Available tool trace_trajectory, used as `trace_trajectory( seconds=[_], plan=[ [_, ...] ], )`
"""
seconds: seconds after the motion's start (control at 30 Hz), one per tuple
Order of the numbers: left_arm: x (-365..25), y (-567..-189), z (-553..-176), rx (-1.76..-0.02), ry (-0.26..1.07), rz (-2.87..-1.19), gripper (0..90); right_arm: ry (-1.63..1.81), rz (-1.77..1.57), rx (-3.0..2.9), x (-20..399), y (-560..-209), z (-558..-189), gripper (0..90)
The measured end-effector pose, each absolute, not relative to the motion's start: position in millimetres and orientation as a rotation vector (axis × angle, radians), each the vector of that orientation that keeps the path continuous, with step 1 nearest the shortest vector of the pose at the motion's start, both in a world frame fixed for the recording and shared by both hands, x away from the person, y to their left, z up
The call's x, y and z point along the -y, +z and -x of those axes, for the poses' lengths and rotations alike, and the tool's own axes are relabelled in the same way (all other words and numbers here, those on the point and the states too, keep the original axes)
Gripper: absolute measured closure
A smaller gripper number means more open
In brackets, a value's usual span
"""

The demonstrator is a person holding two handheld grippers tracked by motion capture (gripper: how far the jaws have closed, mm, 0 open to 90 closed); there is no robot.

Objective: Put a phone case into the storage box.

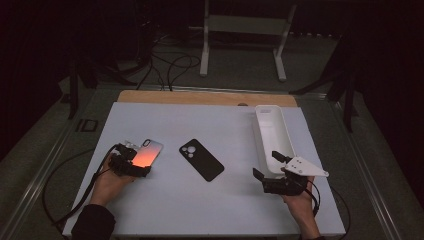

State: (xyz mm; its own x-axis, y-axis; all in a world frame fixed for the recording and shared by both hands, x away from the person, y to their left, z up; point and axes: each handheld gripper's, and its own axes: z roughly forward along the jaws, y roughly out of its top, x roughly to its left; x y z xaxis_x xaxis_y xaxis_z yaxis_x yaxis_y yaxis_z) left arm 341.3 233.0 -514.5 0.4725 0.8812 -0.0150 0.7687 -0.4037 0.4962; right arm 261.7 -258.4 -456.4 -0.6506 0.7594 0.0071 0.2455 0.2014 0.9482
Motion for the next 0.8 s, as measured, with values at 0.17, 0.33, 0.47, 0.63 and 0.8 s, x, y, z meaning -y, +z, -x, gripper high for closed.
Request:
trace_trajectory(
  seconds=[0.17, 0.33, 0.47, 0.63, 0.8],
  plan=[
    [-232, -514, -340, -1.377, 0.356, -2.282, 16.1, 1.454, -0.935, -2.015, 259, -457, -262, 9.3],
    [-230, -513, -337, -1.373, 0.394, -2.266, 16.9, 1.451, -0.938, -2.016, 259, -457, -262, 9.3],
    [-231, -508, -335, -1.369, 0.398, -2.224, 17.1, 1.449, -0.939, -2.018, 258, -457, -262, 9.3],
    [-231, -498, -330, -1.345, 0.422, -2.185, 17.1, 1.45, -0.942, -2.017, 258, -458, -263, 9.3],
    [-226, -487, -324, -1.312, 0.444, -2.159, 17.2, 1.456, -0.943, -2.017, 257, -457, -263, 9.3]
  ],
)
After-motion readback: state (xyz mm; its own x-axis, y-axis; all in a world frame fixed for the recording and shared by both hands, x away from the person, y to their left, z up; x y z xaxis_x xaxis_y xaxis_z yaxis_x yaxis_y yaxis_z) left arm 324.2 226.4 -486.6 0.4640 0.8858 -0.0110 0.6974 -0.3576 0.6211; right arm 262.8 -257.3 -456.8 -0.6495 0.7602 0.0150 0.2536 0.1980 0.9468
